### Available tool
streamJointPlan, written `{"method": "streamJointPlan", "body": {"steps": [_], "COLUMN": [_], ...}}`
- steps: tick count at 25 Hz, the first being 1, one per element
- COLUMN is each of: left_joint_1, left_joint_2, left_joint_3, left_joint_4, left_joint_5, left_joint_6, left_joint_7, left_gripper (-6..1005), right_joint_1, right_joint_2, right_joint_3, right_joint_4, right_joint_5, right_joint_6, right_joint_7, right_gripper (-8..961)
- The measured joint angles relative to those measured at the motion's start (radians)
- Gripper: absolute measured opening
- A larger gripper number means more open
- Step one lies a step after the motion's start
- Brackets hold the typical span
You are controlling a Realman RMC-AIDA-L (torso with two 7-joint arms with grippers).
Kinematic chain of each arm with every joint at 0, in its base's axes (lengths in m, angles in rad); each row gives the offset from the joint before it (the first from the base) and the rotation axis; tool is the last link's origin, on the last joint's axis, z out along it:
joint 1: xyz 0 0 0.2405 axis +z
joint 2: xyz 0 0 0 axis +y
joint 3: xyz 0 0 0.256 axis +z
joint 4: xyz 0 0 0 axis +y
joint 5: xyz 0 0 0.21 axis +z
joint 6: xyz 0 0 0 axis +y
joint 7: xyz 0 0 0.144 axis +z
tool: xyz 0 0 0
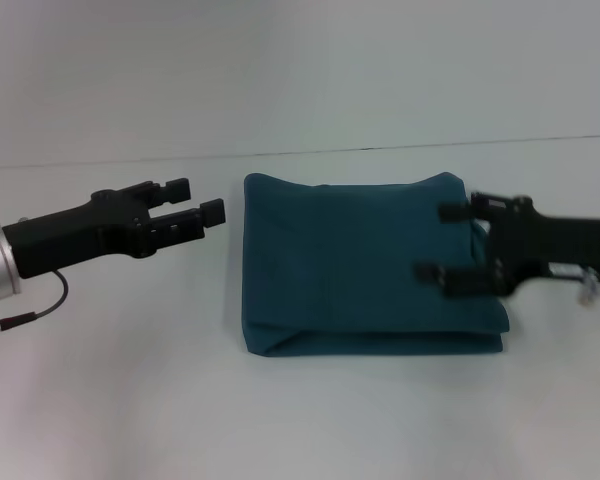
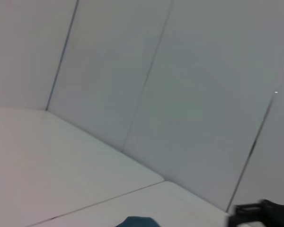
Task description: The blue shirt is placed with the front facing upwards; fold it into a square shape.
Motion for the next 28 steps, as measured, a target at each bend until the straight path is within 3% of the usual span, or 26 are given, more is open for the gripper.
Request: {"method": "streamJointPlan", "body": {"steps": [7,11,21,28], "left_joint_1": [-0.023,-0.053,-0.175,-0.243], "left_joint_2": [-0.001,-0.004,-0.061,-0.069], "left_joint_3": [0.001,0.001,0.05,0.076], "left_joint_4": [0.0,0.0,-0.004,-0.084], "left_joint_5": [0.087,0.175,0.396,0.464], "left_joint_6": [-0.098,-0.156,-0.308,-0.432], "left_joint_7": [-0.145,-0.281,-0.61,-0.71], "left_gripper": [794,794,793,790], "right_joint_1": [-0.054,-0.078,-0.108,-0.11], "right_joint_2": [-0.067,-0.092,-0.108,-0.106], "right_joint_3": [0.057,0.111,0.131,0.134], "right_joint_4": [-0.003,-0.02,-0.053,-0.049], "right_joint_5": [-0.003,-0.004,-0.004,-0.018], "right_joint_6": [-0.264,-0.345,-0.377,-0.37], "right_joint_7": [-0.036,-0.03,-0.019,-0.024], "right_gripper": [945,944,945,945]}}
